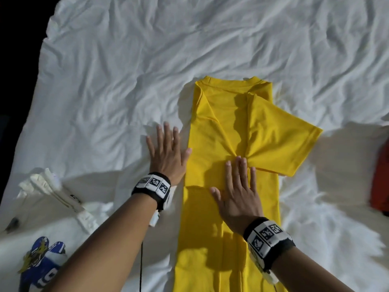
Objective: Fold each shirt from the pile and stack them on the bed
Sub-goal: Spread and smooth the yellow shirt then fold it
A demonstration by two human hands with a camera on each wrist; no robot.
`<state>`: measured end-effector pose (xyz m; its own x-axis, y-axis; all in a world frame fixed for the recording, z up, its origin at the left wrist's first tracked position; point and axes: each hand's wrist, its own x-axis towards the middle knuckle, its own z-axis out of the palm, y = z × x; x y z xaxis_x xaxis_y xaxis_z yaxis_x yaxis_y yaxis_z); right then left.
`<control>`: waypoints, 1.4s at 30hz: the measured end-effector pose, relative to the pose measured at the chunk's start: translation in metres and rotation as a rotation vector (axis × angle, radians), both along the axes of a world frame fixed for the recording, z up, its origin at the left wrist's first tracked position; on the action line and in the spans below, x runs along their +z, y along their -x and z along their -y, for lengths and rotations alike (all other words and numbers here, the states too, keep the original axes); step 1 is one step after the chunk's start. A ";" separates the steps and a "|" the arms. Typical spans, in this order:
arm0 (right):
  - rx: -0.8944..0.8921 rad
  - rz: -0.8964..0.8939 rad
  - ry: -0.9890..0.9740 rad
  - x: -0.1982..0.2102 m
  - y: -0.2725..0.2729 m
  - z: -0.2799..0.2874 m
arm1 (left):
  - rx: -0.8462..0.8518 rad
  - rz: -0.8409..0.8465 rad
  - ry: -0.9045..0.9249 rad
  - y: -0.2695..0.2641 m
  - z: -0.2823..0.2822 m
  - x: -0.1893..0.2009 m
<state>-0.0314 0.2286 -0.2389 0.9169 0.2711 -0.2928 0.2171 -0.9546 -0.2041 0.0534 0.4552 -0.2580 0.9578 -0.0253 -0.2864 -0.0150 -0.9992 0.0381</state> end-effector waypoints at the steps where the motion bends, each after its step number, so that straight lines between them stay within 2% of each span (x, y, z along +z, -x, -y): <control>1: 0.024 0.028 -0.014 0.003 0.000 -0.003 | -0.043 0.067 0.032 -0.002 0.002 0.003; 3: 0.033 0.024 -0.038 -0.001 -0.002 -0.005 | -0.285 0.140 0.099 -0.006 0.018 0.005; 5: -0.005 -0.076 -0.042 -0.007 -0.004 -0.003 | -0.496 0.057 0.098 -0.009 0.035 0.004; 6: -0.001 -0.108 -0.038 -0.008 -0.005 0.000 | -0.520 -0.013 0.068 -0.011 0.037 0.000; 8: 0.014 -0.076 -0.116 0.002 -0.005 0.009 | -0.371 -0.087 0.016 -0.016 0.032 -0.006; 11: -0.116 0.278 -0.294 0.021 -0.017 0.040 | -0.110 -0.031 0.020 -0.026 0.032 0.008; 13: -0.293 0.398 -0.293 0.022 -0.040 0.071 | -0.100 0.125 0.077 -0.026 0.051 0.024; 15: -0.430 0.431 -0.259 0.016 -0.071 0.105 | -0.148 0.274 0.259 -0.020 0.083 0.038; 16: -0.472 0.422 -0.239 0.014 -0.088 0.120 | -0.157 0.252 0.379 -0.016 0.102 0.045; 18: -0.517 0.296 -0.178 0.011 -0.118 0.146 | -0.130 0.000 0.511 -0.004 0.140 0.057; 20: -0.525 0.129 -0.137 0.011 -0.141 0.164 | -0.069 -0.180 0.513 0.007 0.173 0.054; 23: -0.511 0.003 -0.102 0.010 -0.157 0.172 | 0.070 -0.301 0.550 0.022 0.213 0.036; 24: -0.507 -0.016 -0.066 0.010 -0.160 0.172 | 0.141 -0.348 0.589 0.026 0.223 0.033; 25: -0.513 -0.037 -0.040 0.011 -0.162 0.173 | 0.280 -0.383 0.705 0.028 0.230 0.032; 28: -0.575 -0.082 -0.075 0.023 -0.167 0.170 | 0.856 -0.363 1.144 0.027 0.247 0.036; 30: -0.592 -0.085 -0.137 0.031 -0.165 0.167 | 1.049 -0.331 1.279 0.025 0.253 0.039; 32: -0.595 -0.070 -0.200 0.041 -0.160 0.160 | 1.116 -0.287 1.356 0.023 0.255 0.043; 36: -0.631 -0.020 -0.397 0.067 -0.143 0.141 | 1.132 -0.222 1.423 0.021 0.247 0.060; 42: -0.663 0.046 -0.526 0.098 -0.130 0.117 | 1.068 -0.232 1.452 0.024 0.215 0.082</control>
